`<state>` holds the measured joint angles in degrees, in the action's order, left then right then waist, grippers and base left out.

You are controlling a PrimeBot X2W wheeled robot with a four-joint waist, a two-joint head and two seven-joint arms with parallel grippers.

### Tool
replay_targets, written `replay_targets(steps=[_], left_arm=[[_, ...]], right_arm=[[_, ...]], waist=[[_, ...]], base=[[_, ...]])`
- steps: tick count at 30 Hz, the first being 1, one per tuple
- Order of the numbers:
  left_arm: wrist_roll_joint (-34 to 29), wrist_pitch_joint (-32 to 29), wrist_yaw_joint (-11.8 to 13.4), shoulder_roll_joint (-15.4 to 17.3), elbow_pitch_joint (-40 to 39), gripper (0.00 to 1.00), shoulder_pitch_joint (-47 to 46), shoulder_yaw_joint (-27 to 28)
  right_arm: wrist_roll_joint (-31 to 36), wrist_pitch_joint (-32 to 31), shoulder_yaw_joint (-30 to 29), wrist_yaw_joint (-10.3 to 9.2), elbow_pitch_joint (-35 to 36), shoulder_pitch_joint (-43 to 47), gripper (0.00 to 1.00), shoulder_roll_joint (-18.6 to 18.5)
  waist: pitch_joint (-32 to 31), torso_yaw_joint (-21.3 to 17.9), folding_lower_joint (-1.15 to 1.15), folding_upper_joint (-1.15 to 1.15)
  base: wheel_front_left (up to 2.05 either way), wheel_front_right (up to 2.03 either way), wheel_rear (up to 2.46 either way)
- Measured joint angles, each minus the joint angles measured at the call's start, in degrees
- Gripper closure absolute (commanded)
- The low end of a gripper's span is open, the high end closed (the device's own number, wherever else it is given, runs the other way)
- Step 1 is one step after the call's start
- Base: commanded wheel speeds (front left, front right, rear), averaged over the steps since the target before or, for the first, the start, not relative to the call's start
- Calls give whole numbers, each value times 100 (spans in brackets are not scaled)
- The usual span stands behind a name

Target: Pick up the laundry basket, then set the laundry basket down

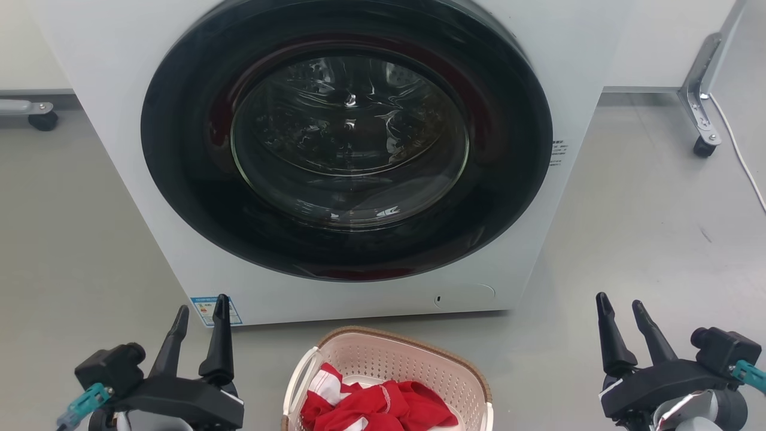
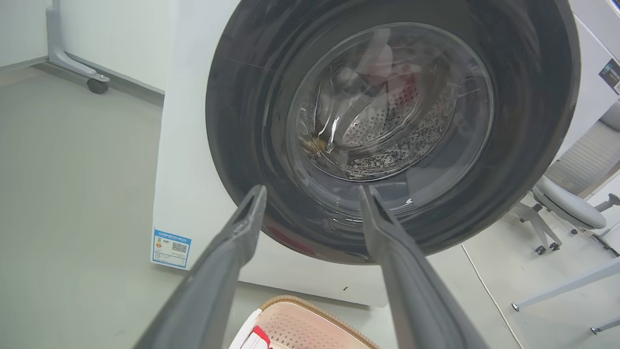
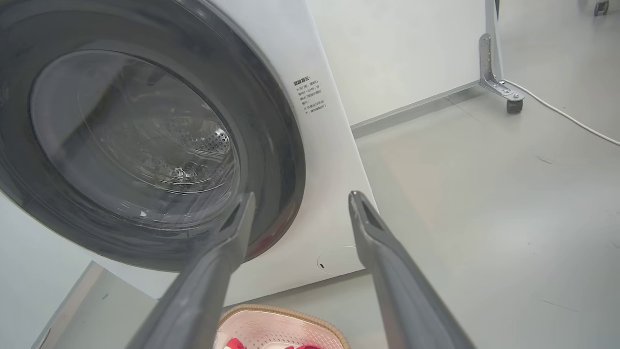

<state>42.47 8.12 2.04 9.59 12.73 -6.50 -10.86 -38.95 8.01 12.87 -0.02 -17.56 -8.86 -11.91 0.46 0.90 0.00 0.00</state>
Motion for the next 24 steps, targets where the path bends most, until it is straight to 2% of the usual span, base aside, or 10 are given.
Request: replay_targets(steps=[24], left_arm=[[-1566, 353, 359, 70, 200, 0, 4, -417]], right_arm=[[1469, 514, 468, -240, -301, -97, 0, -167]], waist=[[-22, 34, 0, 0]], base=[[0, 0, 0]])
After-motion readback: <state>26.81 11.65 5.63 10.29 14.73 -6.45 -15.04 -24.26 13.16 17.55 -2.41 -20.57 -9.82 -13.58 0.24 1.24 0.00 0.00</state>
